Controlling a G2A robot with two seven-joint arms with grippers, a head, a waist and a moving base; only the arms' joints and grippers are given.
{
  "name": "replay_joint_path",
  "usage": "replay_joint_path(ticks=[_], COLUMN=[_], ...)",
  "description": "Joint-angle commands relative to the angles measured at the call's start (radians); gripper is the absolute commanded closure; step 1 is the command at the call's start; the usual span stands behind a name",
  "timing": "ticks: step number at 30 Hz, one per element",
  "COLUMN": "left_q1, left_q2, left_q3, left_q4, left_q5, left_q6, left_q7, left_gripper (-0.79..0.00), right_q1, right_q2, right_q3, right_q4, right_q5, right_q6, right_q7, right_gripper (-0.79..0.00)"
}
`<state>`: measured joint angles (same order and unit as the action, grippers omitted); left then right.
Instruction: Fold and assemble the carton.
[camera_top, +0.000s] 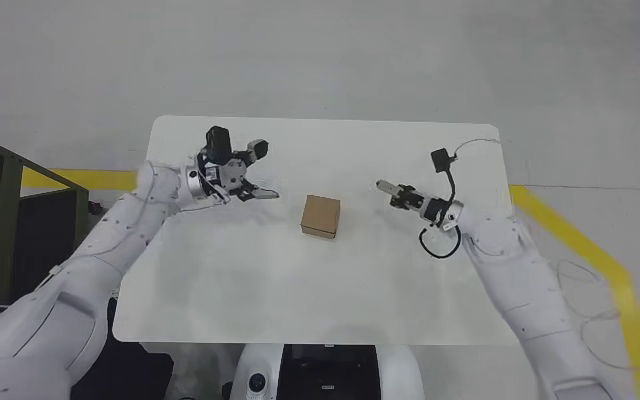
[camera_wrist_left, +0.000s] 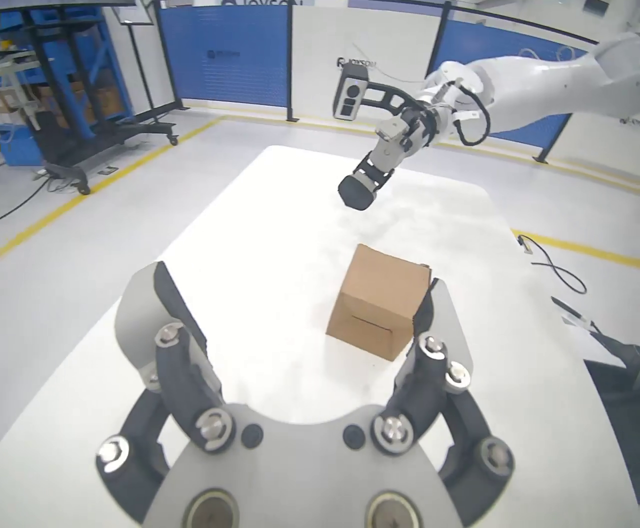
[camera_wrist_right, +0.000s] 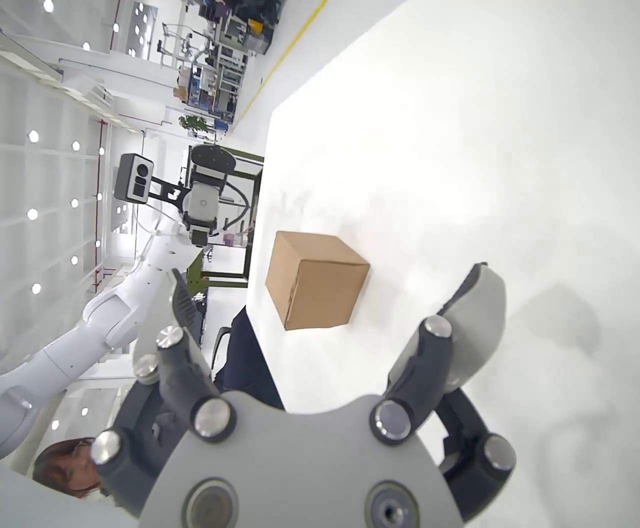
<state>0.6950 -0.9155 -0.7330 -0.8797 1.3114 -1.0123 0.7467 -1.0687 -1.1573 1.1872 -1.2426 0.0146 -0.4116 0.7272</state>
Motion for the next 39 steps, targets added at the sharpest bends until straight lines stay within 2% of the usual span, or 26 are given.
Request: replay_joint_path(ticks=[1,7,13,18,31,39], left_q1=[-0.006,-0.029,-0.051,-0.042,0.045,0.054], left_q2=[0.004,0.015,0.029,0.043,0.087,0.089], left_q3=[-0.018,-0.057,-0.109,-0.158,-0.292,-0.302], left_q4=[0.021,0.060,0.066,0.035,-0.116,-0.133], left_q5=[-0.064,-0.235,-0.280,-0.303,-0.343,-0.351], left_q6=[0.000,0.000,0.005,0.001,0.022,0.025], left_q7=[-0.048,-0.203,-0.315,-0.356,-0.450,-0.467], left_gripper=[-0.785,-0.785,-0.785,-0.785,-0.785,-0.784], right_q1=[0.001,-0.014,-0.026,-0.043,-0.105,-0.105], right_q2=[0.006,0.027,0.045,0.055,0.075,0.077], right_q3=[0.028,0.111,0.187,0.234,0.322,0.326], right_q4=[-0.001,-0.049,-0.122,-0.173,-0.301,-0.307], right_q5=[-0.017,-0.068,-0.107,-0.125,-0.150,-0.153], right_q6=[-0.017,-0.008,0.042,0.072,0.129,0.139], right_q7=[-0.013,-0.045,-0.056,-0.071,-0.058,-0.041], right_gripper=[-0.785,-0.785,-0.785,-0.785,-0.785,-0.785])
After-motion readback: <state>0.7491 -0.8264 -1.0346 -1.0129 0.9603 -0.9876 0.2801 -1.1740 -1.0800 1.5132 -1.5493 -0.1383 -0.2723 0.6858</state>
